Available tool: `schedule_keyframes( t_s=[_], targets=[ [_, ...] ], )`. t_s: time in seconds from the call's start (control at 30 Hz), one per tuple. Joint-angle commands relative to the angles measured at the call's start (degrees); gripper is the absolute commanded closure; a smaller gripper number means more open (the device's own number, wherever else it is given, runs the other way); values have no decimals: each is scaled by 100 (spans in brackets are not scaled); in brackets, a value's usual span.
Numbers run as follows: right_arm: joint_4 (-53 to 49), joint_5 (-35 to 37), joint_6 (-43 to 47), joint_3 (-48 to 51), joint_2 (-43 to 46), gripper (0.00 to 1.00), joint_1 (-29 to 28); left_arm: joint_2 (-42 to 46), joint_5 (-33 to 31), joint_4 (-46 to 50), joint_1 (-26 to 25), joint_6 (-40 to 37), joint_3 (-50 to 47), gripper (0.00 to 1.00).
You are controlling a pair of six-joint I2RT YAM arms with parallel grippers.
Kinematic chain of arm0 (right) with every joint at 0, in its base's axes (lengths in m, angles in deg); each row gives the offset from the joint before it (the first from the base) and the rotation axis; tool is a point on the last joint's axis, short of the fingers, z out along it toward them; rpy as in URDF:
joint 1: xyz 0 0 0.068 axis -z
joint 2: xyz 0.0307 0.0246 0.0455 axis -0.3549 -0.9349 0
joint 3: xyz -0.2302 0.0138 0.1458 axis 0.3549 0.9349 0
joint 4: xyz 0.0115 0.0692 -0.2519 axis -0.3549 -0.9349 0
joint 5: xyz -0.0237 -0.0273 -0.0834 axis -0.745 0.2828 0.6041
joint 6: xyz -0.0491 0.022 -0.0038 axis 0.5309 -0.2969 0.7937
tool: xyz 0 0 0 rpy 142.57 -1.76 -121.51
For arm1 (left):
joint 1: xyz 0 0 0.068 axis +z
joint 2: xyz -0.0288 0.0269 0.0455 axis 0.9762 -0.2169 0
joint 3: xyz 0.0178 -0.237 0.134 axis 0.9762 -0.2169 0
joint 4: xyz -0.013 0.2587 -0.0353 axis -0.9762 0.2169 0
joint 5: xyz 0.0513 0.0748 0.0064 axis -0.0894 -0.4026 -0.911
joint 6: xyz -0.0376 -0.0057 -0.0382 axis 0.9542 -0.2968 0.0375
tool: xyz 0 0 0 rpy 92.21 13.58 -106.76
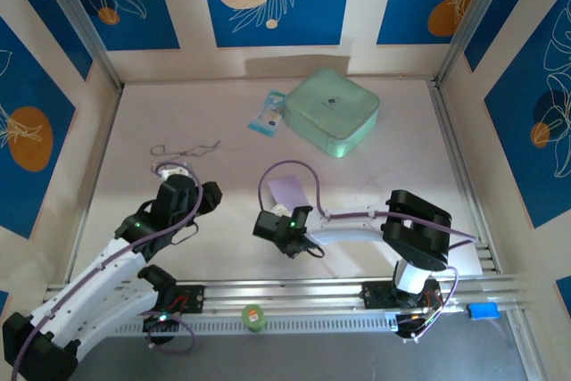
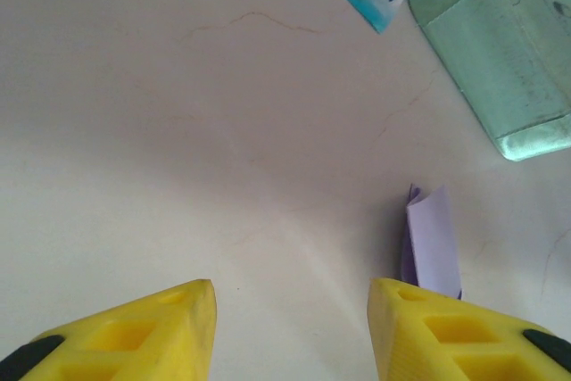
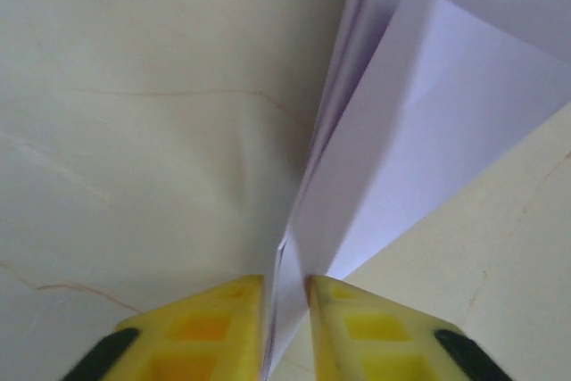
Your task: Fold a paper plane with a square sheet of paper (pick it up from the middle)
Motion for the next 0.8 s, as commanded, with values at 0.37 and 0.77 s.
schedule_keyframes(
  t_s=[0.37, 0.77],
  targets=[
    [1959, -1392, -122, 1360, 2430, 50, 753, -783, 751, -614, 66, -76, 66, 51],
    [3576, -4753, -1631, 2528, 2780, 79, 3277, -1399, 1573, -1168, 63, 29, 6, 53]
  ],
)
